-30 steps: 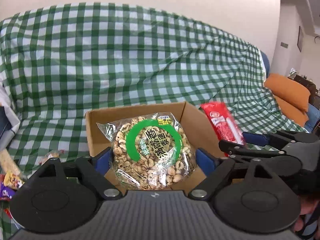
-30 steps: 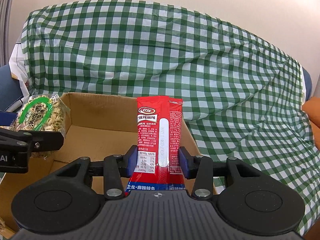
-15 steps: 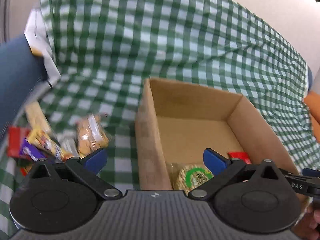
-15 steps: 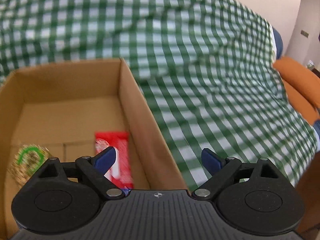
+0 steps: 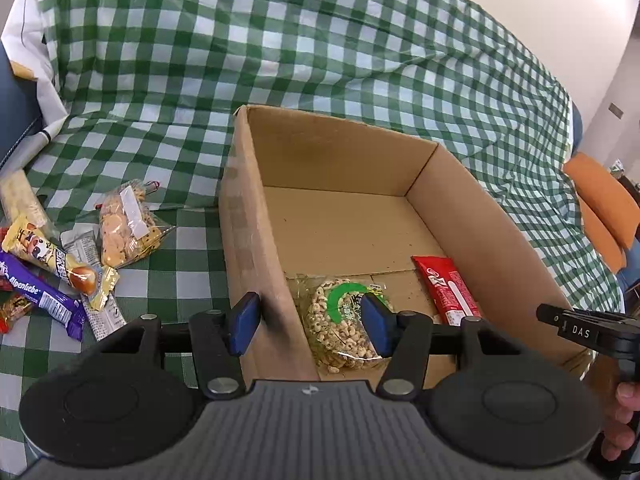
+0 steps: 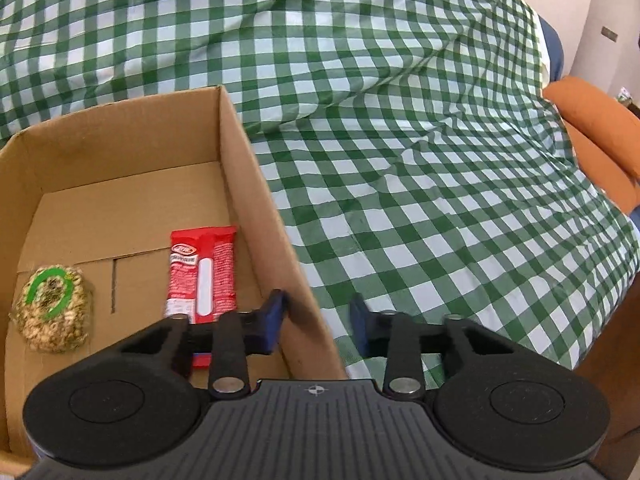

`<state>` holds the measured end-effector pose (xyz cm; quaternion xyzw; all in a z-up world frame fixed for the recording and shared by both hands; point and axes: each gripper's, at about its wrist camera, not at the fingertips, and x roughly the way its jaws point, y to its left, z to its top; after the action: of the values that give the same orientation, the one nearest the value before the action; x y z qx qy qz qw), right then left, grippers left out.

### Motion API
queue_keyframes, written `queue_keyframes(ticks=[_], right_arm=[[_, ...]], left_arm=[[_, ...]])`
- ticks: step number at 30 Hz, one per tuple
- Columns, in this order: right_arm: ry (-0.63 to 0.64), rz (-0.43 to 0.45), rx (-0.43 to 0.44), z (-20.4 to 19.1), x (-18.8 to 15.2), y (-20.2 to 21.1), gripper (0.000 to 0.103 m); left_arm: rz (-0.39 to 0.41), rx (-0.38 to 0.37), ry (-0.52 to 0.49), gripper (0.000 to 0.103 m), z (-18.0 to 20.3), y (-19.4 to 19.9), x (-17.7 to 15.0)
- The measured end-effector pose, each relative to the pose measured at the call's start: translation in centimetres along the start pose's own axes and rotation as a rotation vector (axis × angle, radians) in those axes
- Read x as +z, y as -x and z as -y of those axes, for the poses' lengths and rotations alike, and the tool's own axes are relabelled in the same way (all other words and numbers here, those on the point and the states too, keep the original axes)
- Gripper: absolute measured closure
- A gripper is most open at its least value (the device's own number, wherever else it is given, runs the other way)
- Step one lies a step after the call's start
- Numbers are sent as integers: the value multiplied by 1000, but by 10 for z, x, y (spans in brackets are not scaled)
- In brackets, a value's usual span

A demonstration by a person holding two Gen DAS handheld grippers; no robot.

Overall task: Organize snacks
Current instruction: 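Move both tools back from the box toward the snack pile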

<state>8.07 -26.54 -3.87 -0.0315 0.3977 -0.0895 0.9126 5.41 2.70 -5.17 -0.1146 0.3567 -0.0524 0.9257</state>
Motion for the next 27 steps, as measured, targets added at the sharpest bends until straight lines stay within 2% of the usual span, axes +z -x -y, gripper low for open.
queue_keyframes(ticks=[5, 13, 15, 17, 23, 27], right_arm=[[-12, 5, -7, 9, -2, 6, 78], [-1, 16, -32, 12, -8, 15, 78], [-28, 51, -32, 14, -7, 20, 72], [-48, 100, -31, 14, -5, 28, 60], [-28, 174, 40, -3, 0, 41, 60], [-10, 219, 76, -19, 3, 51, 60]], left_arm=[[8, -39, -20, 42, 5, 2, -2], [19, -25, -58, 40, 13, 1, -5], [30, -14, -58, 40, 14, 3, -3], [53, -7, -56, 40, 11, 9, -2], [148, -10, -70, 41, 9, 33, 0], [163, -46, -81, 51, 3, 54, 6]])
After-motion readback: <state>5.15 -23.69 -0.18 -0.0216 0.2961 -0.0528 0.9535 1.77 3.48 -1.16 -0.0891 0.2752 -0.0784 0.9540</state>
